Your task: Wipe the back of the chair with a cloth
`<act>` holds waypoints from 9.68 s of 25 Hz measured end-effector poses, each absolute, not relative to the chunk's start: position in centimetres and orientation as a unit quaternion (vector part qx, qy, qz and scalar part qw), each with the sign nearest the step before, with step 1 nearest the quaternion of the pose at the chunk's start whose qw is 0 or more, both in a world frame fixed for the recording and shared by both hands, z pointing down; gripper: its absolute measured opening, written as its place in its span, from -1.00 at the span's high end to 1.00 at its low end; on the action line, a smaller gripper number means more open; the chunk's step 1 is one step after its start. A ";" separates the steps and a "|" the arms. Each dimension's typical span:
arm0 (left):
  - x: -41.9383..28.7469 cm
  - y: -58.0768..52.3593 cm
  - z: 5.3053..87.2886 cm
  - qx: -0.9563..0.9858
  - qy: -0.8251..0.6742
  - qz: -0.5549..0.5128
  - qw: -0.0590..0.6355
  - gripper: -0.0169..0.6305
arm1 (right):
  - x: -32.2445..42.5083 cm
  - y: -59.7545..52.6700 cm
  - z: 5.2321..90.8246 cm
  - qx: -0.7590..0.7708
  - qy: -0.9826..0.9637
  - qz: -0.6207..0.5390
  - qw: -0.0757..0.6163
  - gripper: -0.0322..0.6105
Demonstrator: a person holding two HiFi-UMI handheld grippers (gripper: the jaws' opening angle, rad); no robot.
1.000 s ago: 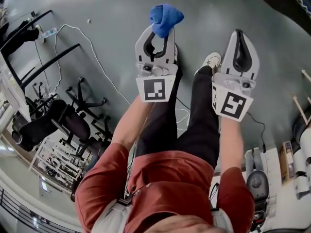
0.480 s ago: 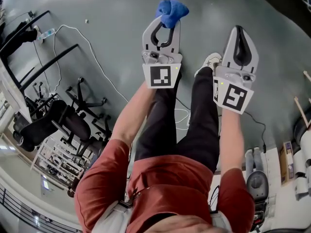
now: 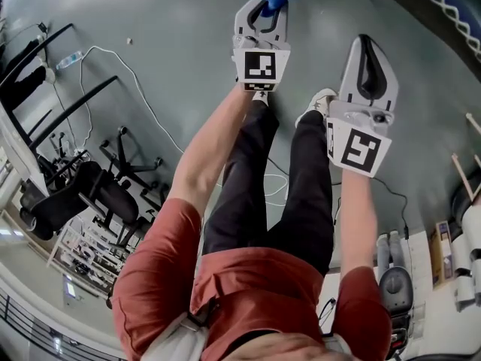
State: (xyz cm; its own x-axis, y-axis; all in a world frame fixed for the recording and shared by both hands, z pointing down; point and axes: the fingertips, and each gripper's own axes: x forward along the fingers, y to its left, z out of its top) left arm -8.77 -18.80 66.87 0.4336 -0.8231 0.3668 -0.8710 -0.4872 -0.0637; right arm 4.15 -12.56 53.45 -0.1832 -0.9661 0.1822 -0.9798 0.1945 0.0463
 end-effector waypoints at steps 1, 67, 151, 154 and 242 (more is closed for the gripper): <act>-8.5 -19.5 67.6 0.844 -0.499 0.185 0.069 0.68 | 4.4 -12.7 53.4 0.634 -0.768 0.039 0.085 0.82; -6.3 -18.6 33.9 0.835 -0.541 0.087 0.044 0.68 | 7.1 -7.1 39.0 0.675 -0.736 0.014 0.054 0.82; 0.4 -16.0 32.2 0.859 -0.487 0.150 0.055 0.68 | 12.2 -4.0 42.6 0.690 -0.718 0.065 0.056 0.82; 0.1 -16.0 32.0 0.856 -0.489 0.156 0.059 0.68 | 12.2 -4.0 42.3 0.691 -0.718 0.066 0.055 0.82; 8.0 -13.5 36.7 0.859 -0.484 0.106 0.128 0.67 | 19.7 -5.6 43.9 0.715 -0.697 0.056 0.025 0.82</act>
State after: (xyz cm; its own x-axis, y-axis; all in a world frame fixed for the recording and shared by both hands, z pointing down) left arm 7.95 -13.50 36.73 0.5088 -0.8042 0.3070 -0.8588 -0.4987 0.1172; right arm 19.75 -5.60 43.87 0.0228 -0.9932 0.1140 -0.9987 -0.0278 -0.0420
